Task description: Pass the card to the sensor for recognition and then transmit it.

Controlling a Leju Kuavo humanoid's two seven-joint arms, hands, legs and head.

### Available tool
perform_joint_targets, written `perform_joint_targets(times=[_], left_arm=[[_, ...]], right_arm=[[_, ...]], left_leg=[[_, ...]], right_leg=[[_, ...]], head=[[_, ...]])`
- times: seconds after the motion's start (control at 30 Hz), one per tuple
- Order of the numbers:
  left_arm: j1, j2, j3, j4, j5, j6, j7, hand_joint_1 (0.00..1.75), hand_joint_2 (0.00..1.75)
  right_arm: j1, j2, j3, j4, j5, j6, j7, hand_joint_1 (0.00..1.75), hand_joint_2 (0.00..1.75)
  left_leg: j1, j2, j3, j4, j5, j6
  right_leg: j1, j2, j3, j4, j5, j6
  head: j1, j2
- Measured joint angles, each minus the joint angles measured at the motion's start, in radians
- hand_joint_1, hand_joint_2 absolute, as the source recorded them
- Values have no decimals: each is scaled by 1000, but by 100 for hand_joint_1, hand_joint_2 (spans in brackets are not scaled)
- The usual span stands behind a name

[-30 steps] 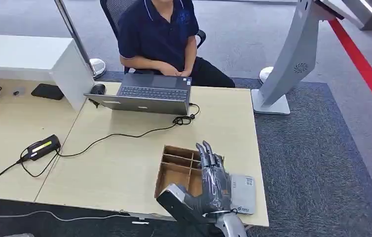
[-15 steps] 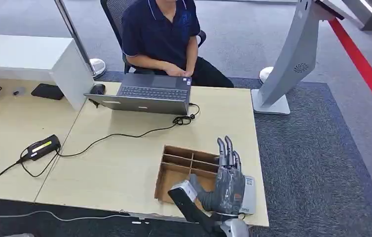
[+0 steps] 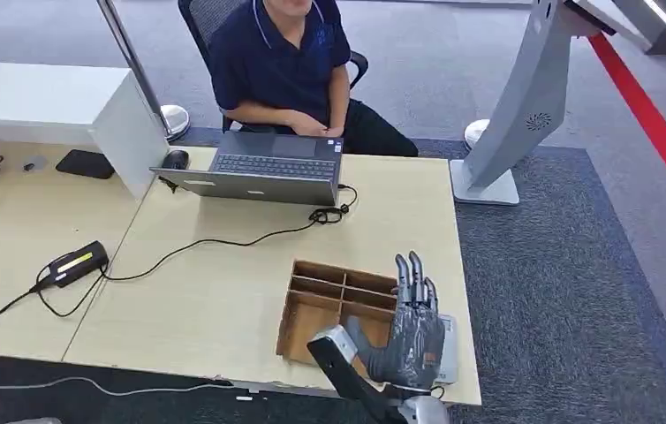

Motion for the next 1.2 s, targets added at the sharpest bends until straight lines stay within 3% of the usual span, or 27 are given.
perform_joint_targets(times=[1.2], left_arm=[[-12,9,-92,-1,6,3,0,0,0]], right_arm=[[-151,3,193,154,108,20,44,0,175]], left_leg=[[0,0,0,0,0,0]], right_leg=[[0,0,0,0,0,0]], head=[[0,0]])
